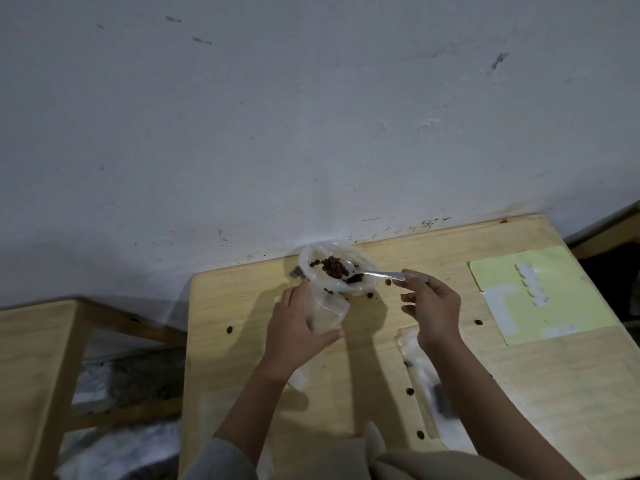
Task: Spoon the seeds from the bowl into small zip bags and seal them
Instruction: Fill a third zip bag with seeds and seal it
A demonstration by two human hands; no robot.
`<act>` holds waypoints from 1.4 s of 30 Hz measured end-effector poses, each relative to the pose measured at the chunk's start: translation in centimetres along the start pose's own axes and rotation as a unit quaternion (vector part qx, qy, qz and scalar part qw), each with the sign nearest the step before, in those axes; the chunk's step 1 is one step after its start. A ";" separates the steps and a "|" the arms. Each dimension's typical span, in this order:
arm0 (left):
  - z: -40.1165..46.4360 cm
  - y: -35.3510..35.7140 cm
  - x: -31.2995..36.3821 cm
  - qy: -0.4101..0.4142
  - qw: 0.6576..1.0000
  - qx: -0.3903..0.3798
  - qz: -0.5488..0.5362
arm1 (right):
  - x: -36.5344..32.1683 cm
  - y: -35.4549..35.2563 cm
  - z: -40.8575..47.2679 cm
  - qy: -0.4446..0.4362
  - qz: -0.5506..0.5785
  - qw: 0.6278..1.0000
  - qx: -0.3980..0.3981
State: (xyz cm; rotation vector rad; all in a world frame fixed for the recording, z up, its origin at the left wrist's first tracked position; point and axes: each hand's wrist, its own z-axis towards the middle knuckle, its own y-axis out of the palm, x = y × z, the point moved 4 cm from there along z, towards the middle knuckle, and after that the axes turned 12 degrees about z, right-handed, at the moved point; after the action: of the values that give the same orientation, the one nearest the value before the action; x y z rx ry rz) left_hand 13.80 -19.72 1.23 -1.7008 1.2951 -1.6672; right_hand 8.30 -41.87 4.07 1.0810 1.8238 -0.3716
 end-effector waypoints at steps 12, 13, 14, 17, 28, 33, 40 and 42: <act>0.2 -0.8 0.6 -0.023 0.998 0.064 0.013 | -2.1 0.4 -1.8 -0.155 -0.046 0.984 -0.073; -0.1 -0.9 0.8 -0.025 0.997 0.076 0.010 | -1.9 0.4 -1.5 -0.148 -0.042 0.986 -0.060; -0.4 -1.0 1.1 -0.023 0.996 0.090 0.004 | -1.6 0.3 -1.3 -0.140 -0.040 0.988 -0.051; -1.0 -1.4 1.7 -0.021 0.990 0.130 -0.044 | -0.5 0.4 -0.5 -0.117 -0.039 0.992 -0.037; -1.5 -2.0 2.4 -0.017 0.979 0.186 -0.086 | 1.8 0.8 0.9 -0.148 -0.269 0.951 -0.026; -2.3 -2.7 3.3 -0.051 0.964 0.220 -0.141 | -0.9 1.6 -3.2 -0.197 -0.177 0.948 -0.180; -3.9 -3.9 5.7 -0.010 0.966 0.177 -0.186 | -2.2 2.9 -7.9 -0.143 -0.086 0.925 -0.341; -4.7 -4.3 6.3 0.009 0.968 0.159 -0.194 | -2.8 2.5 -8.6 -0.151 -0.042 0.933 -0.325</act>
State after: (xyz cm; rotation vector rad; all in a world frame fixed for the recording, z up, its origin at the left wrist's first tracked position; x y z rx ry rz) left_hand 9.72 -21.51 9.00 -1.8173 0.6764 -1.9821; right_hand 5.83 -36.28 11.22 0.4561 1.5447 0.0311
